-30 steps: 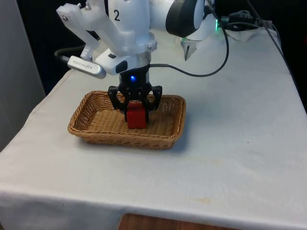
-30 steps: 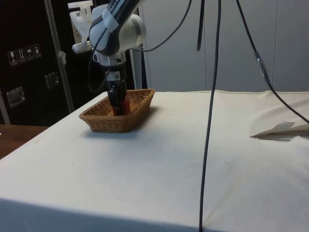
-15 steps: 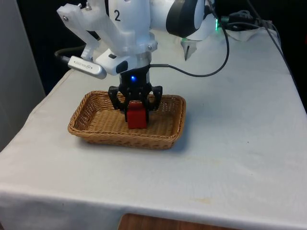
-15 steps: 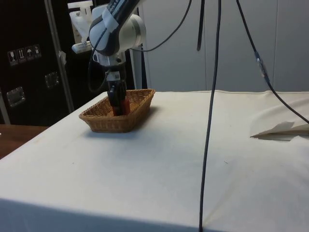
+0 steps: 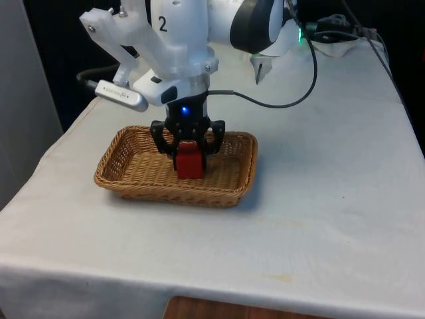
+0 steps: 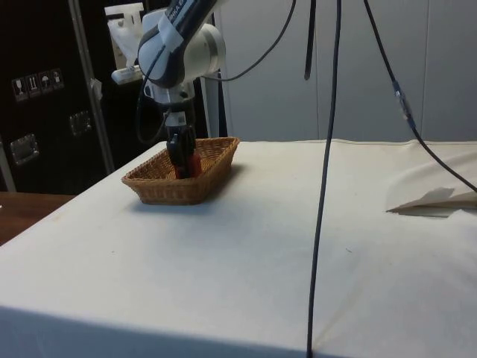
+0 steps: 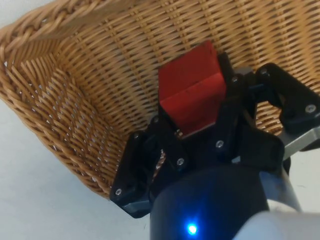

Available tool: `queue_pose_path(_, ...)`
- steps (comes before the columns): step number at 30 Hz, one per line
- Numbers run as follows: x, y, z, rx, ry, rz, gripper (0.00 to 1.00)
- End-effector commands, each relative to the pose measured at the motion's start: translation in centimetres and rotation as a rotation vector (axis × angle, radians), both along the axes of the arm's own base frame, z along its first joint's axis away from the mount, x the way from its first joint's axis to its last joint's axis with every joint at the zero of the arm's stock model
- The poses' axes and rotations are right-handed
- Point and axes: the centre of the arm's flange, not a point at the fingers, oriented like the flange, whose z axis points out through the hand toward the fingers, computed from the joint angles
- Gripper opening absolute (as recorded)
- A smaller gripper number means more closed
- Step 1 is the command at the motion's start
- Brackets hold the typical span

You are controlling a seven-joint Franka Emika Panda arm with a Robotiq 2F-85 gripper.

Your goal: Pick up the cube and place it into the basket.

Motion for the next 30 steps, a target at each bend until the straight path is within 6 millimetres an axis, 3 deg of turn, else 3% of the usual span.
queue_pose_path(1, 0.0, 0.0, -0.3, 0.004, 0.0, 0.0, 0.01)
queue_pose_path(5, 0.1, 0.1, -0.4, 0.005, 0.0, 0.0, 0.08)
queue_pose_path(10, 0.0, 0.0, -0.5, 0.005, 0.002, -0.001, 0.55)
queue_pose_path(11, 0.1, 0.0, -0.4, 0.005, 0.001, 0.0, 0.74)
queue_pose_path(13, 0.1, 0.0, -0.4, 0.005, 0.001, -0.001, 0.94)
queue_pose_path(14, 0.0, 0.1, -0.3, 0.0, 0.003, 0.0, 0.99)
queue_pose_path(24, 0.1, 0.0, -0.2, -0.001, 0.001, 0.0, 1.0)
queue_pose_path(30, 0.2, 0.0, 1.7, 0.004, -0.003, 0.0, 1.0)
